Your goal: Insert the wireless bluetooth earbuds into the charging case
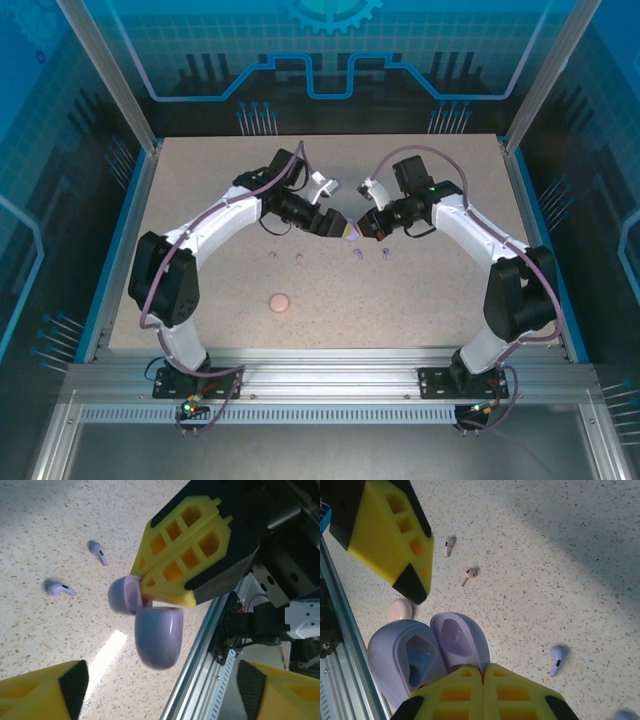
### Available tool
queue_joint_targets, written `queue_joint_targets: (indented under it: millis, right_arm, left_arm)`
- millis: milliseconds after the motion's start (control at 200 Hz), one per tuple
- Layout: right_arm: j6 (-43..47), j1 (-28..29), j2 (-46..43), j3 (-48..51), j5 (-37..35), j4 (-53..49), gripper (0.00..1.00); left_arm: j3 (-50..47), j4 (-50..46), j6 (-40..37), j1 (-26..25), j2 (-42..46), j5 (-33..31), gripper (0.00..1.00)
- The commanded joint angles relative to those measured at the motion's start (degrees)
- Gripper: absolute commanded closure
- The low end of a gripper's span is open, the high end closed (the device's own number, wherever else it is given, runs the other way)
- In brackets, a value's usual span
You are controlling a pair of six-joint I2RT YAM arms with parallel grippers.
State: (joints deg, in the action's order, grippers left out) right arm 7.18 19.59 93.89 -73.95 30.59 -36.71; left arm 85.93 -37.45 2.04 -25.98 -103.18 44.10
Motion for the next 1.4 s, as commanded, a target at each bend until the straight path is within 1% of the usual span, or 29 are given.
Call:
queue_joint_targets:
  millis: [0,125,245,585,705,775,960,1205,1396]
  right_arm:
    - [1.2,0.9,-0.1,-1.1,0.9,-1.4,1.00]
    - [1.1,0.9,-0.5,-1.0,1.0,-1.4,1.00]
    - [0.9,0.9,-0.6,-0.9,0.9,-1.1,1.00]
    - [0.7,0.9,-0.4,-1.2,1.5,-0.8,1.00]
    - [0.8,0.9,-0.3,-1.2,1.6,-0.9,1.00]
    - [0.9,0.9,-0.3,-1.2,1.6,-0.9,1.00]
    - [0.8,0.9,-0.3,-1.1,2.0,-0.7,1.00]
    - [0.9,0.8,-0.3,-1.1,2.2,-0.8,1.00]
    - [0.8,0.7,-0.3,-1.0,2.3,-0.7,1.00]
  left_arm:
    - [3.6,-3.5,-2.0,0.6,-2.0,5.2,0.25]
    - [4.2,-3.3,-2.0,0.7,-3.2,6.1,0.28]
    - [4.7,-3.2,-1.9,0.7,-4.1,6.7,0.33]
    - [2.1,0.1,-0.1,0.7,-4.7,7.3,0.35]
    - [1.5,0.8,0.4,0.7,-4.9,7.3,0.39]
    - [1.3,1.2,0.7,0.6,-5.2,7.9,0.44]
    - [0.6,2.5,1.6,0.6,-5.2,8.0,0.45]
    - [-0.1,3.1,2.0,0.6,-5.7,8.2,0.50]
    - [-0.2,3.4,2.2,0.5,-5.7,8.3,0.52]
